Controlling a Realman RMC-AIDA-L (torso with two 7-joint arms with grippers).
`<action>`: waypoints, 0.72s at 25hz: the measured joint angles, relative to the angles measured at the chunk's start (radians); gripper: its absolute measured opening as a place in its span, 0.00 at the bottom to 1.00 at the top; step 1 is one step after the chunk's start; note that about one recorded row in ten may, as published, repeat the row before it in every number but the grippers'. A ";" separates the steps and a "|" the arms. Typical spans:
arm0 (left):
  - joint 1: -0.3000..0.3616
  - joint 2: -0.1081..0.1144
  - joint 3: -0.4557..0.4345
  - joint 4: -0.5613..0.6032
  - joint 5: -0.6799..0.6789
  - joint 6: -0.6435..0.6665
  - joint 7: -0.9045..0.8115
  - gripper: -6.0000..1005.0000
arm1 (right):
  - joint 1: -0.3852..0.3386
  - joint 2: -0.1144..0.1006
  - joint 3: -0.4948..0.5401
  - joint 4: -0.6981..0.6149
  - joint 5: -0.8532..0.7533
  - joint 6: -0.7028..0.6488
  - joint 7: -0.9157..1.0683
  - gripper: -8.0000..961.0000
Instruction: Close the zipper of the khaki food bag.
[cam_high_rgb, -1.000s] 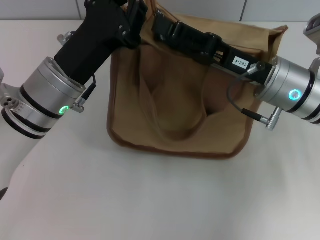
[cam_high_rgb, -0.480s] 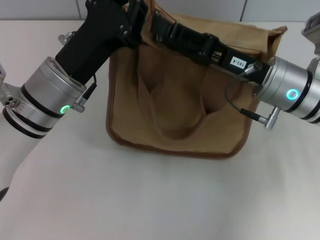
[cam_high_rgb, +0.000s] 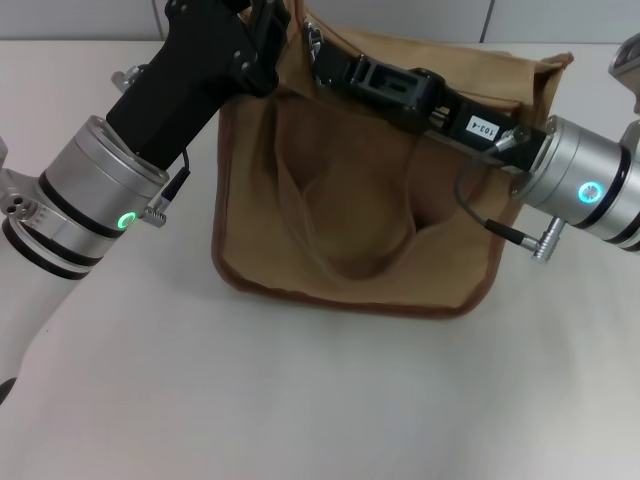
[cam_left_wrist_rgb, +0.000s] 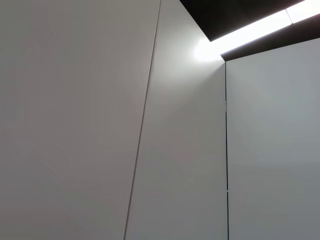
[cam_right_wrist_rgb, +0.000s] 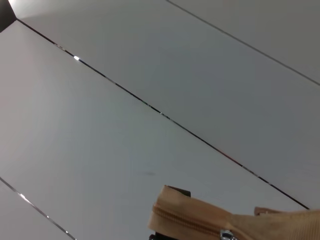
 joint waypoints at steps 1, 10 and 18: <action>0.000 0.000 0.000 0.000 0.000 0.000 0.000 0.06 | 0.000 0.000 0.002 0.001 0.000 -0.001 0.000 0.51; 0.004 -0.002 0.000 0.000 0.000 0.003 -0.007 0.06 | 0.007 0.000 -0.006 0.013 0.000 0.000 0.000 0.29; 0.005 -0.002 0.003 0.000 0.000 0.005 -0.007 0.06 | 0.012 0.000 -0.007 0.013 -0.004 0.004 -0.001 0.27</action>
